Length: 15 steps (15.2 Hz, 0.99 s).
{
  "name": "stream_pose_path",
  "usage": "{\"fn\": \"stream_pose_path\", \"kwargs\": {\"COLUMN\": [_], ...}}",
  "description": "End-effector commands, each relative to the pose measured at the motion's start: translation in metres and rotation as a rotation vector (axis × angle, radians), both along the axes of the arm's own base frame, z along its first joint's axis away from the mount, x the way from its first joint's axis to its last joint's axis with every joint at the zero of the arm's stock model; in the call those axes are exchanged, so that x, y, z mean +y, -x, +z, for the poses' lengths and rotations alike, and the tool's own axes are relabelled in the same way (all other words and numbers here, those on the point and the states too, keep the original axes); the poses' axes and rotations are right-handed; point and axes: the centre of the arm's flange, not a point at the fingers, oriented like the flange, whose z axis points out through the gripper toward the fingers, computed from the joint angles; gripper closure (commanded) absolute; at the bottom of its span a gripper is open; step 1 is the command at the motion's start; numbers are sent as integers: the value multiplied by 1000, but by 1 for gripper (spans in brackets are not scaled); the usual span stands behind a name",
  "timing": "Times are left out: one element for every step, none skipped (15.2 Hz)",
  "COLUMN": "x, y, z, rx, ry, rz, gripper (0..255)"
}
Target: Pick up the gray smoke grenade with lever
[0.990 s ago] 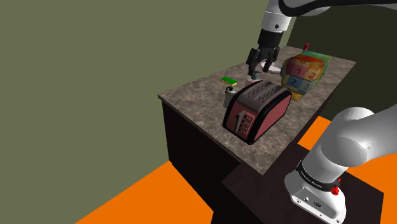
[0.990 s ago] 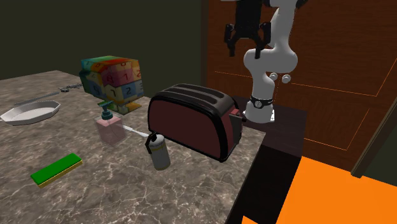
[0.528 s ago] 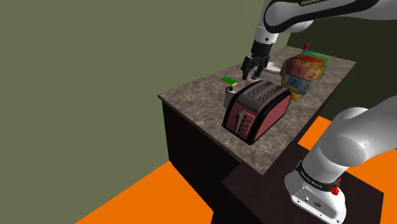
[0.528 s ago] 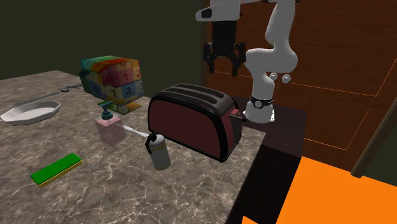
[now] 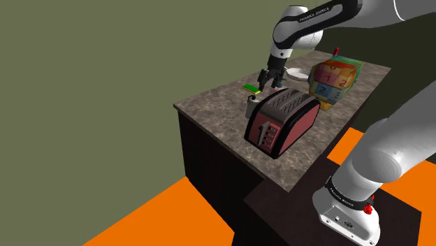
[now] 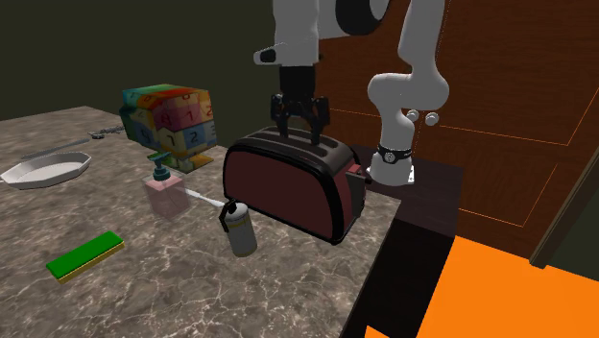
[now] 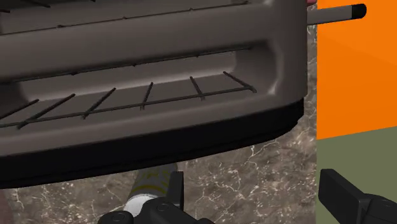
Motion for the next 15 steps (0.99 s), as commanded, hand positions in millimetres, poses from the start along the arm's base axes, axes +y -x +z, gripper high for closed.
{"fn": "stream_pose_path", "kwargs": {"x": [-16, -23, -30, -37, -44, -51, -58, -65, -72, -79, -85, -92, -99, -106, -111], "y": [-14, -21, -29, -37, -45, -53, -61, -70, -78, -86, -94, -102, -111, -119, -126], "z": [-17, -25, -33, -40, -48, -56, -63, -71, -79, -86, -94, -101, -109, -117, -122], "rx": [-9, -12, -16, -20, -24, -27, -31, -35, -39, -43, -46, -50, -54, -58, -61], "ry": [-3, -6, -8, -10, -13, -15, -18, -20, -22, -25, -27, -30, -32, -34, -36], "rz": [6, 8, 11, 13, 16, 18, 21, 23, 26, 28, 31, 33, 36, 38, 40], "gripper": [0, 0, 0, 0, 0, 0, 0, 0, 0, 0, 0, 0, 0, 0, 0]}}
